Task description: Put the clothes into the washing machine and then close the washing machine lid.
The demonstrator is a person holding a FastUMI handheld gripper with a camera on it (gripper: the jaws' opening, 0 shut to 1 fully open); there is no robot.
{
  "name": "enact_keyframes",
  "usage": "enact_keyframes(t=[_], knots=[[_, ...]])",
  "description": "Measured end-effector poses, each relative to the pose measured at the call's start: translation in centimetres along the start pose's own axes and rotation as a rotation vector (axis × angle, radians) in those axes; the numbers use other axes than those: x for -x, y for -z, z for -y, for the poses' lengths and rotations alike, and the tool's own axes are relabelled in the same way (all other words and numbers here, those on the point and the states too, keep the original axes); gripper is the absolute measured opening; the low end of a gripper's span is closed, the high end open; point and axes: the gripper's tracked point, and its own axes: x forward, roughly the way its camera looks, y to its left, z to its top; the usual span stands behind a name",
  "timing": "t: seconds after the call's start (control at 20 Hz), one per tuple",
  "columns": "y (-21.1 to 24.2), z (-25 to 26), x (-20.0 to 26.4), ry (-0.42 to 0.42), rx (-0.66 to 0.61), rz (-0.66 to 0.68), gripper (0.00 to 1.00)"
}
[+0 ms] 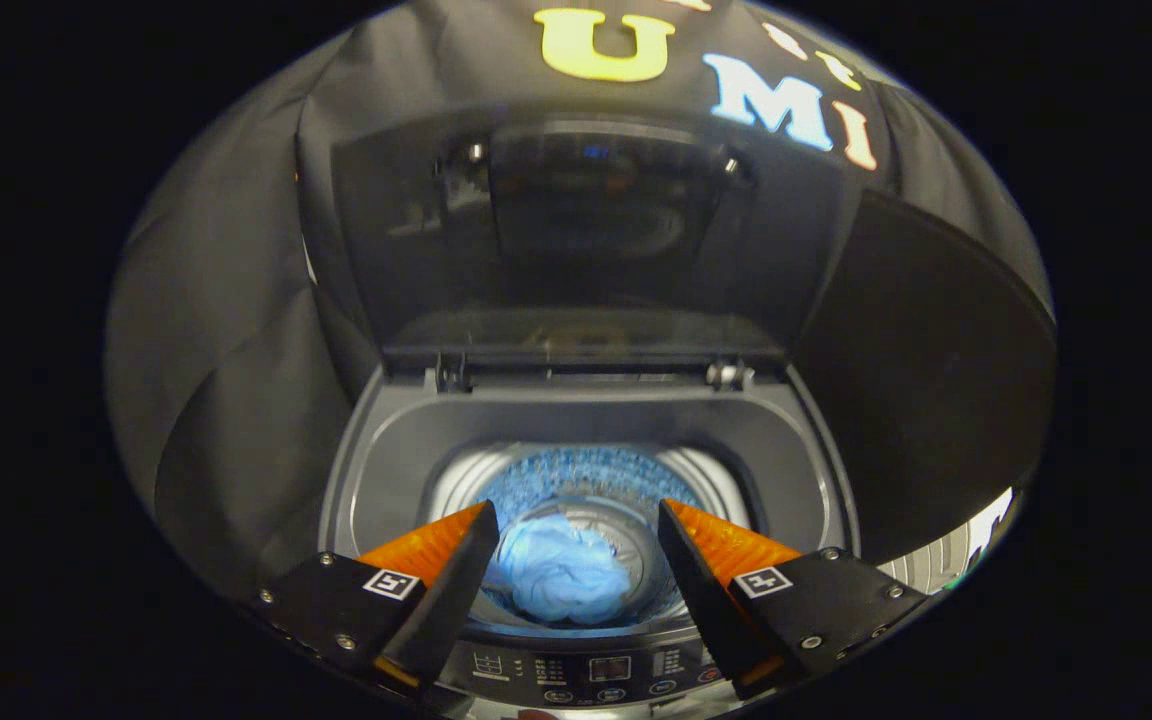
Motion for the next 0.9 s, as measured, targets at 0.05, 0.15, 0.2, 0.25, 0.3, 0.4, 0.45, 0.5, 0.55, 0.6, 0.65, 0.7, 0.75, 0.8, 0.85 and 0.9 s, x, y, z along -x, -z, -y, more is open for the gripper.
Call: enact_keyframes(t=[0.05, 0.15, 0.2, 0.25, 0.3, 0.4, 0.45, 0.5, 0.55, 0.6, 0.65, 0.7, 0.75, 0.8, 0.85, 0.9], knots=[[-1.2, 0.2, 1.0, -0.002, -0.017, 0.044, 0.98], [-3.4, 1.1, 3.0, 0.023, -0.020, 0.113, 0.99], [-4.8, 1.7, 3.7, 0.042, -0.002, 0.143, 0.98], [-6.2, 2.1, 4.5, 0.046, 0.010, 0.171, 0.98], [-7.5, 2.3, 5.0, 0.047, 0.012, 0.193, 0.98], [-10.8, 2.2, 5.8, 0.051, 0.006, 0.241, 0.98], [-12.5, 2.0, 6.3, 0.048, 0.002, 0.261, 0.98], [-14.3, 1.9, 6.4, 0.049, 0.001, 0.280, 0.98], [-16.0, 1.9, 6.4, 0.047, 0.001, 0.298, 0.98], [-17.8, 1.9, 6.3, 0.046, 0.001, 0.314, 0.98], [-19.1, 1.7, 6.1, 0.046, 0.006, 0.322, 0.98], [-20.4, 1.5, 5.7, 0.045, 0.011, 0.328, 0.98], [-22.0, 1.2, 5.4, 0.039, 0.016, 0.336, 0.98], [-23.4, 0.9, 4.8, 0.032, 0.018, 0.343, 0.98], [-24.3, 0.6, 4.1, 0.025, 0.021, 0.342, 0.98], [-25.1, 0.5, 3.3, 0.028, 0.034, 0.337, 0.98]])
